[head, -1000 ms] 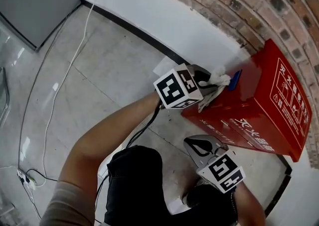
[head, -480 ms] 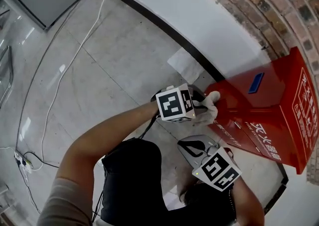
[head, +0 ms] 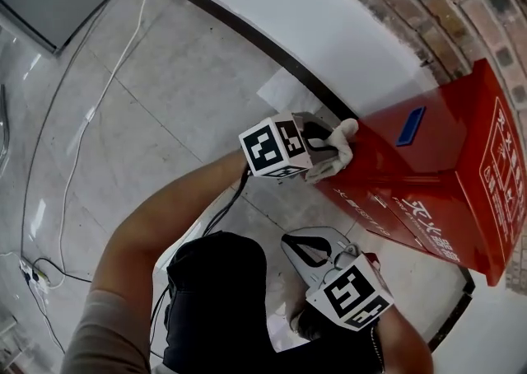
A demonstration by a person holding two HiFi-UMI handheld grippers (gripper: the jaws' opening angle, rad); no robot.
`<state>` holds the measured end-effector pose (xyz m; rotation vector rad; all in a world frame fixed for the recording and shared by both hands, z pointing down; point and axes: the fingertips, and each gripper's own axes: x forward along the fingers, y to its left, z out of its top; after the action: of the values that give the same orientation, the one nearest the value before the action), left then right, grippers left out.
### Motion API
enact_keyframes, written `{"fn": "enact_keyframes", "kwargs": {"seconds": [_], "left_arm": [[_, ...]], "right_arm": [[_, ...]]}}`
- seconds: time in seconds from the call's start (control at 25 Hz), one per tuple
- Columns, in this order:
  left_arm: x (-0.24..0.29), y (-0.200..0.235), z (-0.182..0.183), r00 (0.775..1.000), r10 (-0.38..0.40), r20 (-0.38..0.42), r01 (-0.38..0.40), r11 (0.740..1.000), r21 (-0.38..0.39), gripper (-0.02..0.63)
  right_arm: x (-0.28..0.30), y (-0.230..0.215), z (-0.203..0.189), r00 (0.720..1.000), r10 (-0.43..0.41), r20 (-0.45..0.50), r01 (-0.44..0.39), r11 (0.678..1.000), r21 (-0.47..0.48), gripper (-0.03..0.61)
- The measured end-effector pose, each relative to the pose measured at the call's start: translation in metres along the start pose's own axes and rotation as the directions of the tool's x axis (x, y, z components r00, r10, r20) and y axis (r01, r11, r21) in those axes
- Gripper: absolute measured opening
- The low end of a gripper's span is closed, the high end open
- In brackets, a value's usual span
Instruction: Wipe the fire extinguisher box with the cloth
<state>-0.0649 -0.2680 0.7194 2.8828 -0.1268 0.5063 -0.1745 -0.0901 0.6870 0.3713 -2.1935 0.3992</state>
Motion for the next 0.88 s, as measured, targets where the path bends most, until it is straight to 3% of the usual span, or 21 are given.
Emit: {"fn": "enact_keyframes", "kwargs": {"seconds": [0.12,0.44,0.72,0.88], "left_arm": [[0.019,0.014,0.01,1.0,0.02,0.006,-0.02,1.0,0.01,0.087],[0.064,0.073,0.0,0.989,0.148,0.016,-0.146,0.985,-0.087,0.086],[0.096,0.117,-0.042,0.946,0.31,-0.095,-0.319,0.942,-0.106,0.086],[0.105,0.118,-0.075,0.937,0.325,-0.127,-0.345,0.919,-0.19,0.086]], "right_arm": [[-0.004,-0.013,0.005,0.998,-0.054,0.026,0.053,0.998,0.025,0.026],[-0.027,-0.024,0.001,0.992,-0.115,0.055,0.11,0.99,0.089,0.026],[-0.044,-0.023,-0.013,0.989,-0.143,0.037,0.139,0.986,0.096,0.026],[-0.046,-0.019,-0.024,0.99,-0.14,0.023,0.138,0.986,0.093,0.026]]}}
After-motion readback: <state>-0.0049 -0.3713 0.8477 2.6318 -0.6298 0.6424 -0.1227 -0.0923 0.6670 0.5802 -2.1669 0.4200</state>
